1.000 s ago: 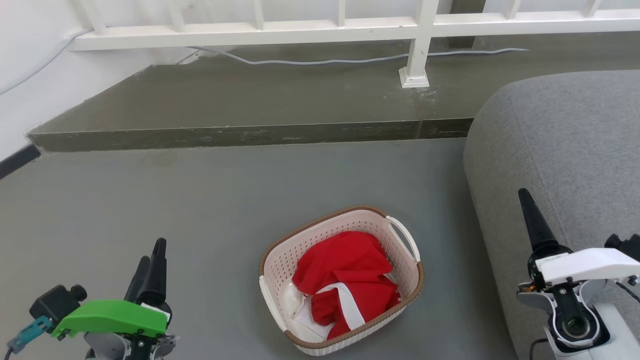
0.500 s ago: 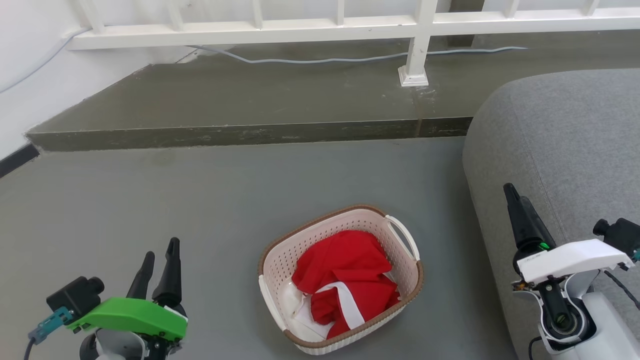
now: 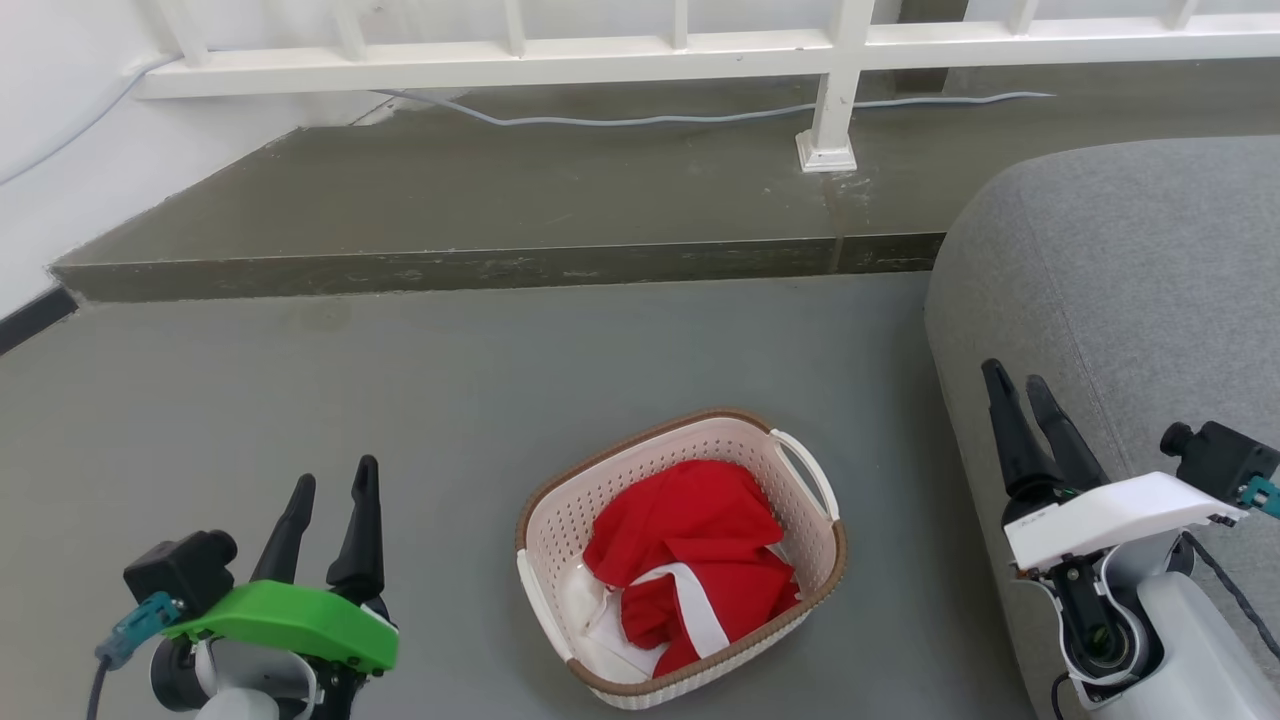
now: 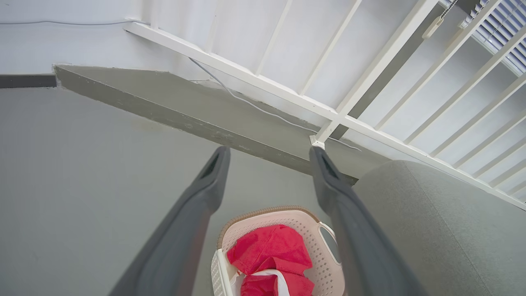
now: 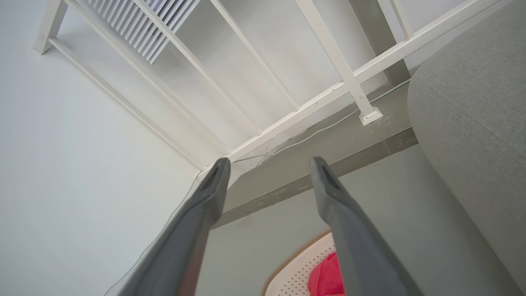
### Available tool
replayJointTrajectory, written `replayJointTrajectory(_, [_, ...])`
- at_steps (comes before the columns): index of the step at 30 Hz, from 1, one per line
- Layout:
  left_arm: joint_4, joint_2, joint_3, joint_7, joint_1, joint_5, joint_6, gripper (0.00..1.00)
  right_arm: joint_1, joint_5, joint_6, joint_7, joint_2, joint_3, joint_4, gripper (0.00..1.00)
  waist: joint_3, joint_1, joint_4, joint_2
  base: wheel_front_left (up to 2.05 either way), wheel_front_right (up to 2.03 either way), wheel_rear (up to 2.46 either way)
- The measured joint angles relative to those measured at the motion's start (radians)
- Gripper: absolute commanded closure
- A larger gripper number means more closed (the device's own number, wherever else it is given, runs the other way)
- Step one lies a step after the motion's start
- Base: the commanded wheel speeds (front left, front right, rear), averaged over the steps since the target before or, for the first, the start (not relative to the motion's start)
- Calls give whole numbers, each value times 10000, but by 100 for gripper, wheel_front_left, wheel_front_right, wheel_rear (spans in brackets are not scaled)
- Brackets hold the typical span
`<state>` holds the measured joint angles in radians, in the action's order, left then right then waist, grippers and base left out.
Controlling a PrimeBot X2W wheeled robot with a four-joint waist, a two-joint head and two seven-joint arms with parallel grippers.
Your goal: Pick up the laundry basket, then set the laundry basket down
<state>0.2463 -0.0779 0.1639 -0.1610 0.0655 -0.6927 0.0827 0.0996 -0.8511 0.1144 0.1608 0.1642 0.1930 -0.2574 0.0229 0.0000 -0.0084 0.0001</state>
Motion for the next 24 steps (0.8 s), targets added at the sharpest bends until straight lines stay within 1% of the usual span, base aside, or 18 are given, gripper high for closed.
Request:
replayJointTrajectory(11, [-2, 38, 190, -389, 1, 1615, -23, 0, 170, 1438, 84, 343, 35, 207, -50, 0, -4, 0, -22, 0, 0, 0, 0])
replayJointTrajectory(24, [-21, 100, 360, -805, 27, 3400, -23, 0, 244, 2920, 86, 815, 58, 472, -222, 0, -22, 0, -46, 0, 0, 0, 0])
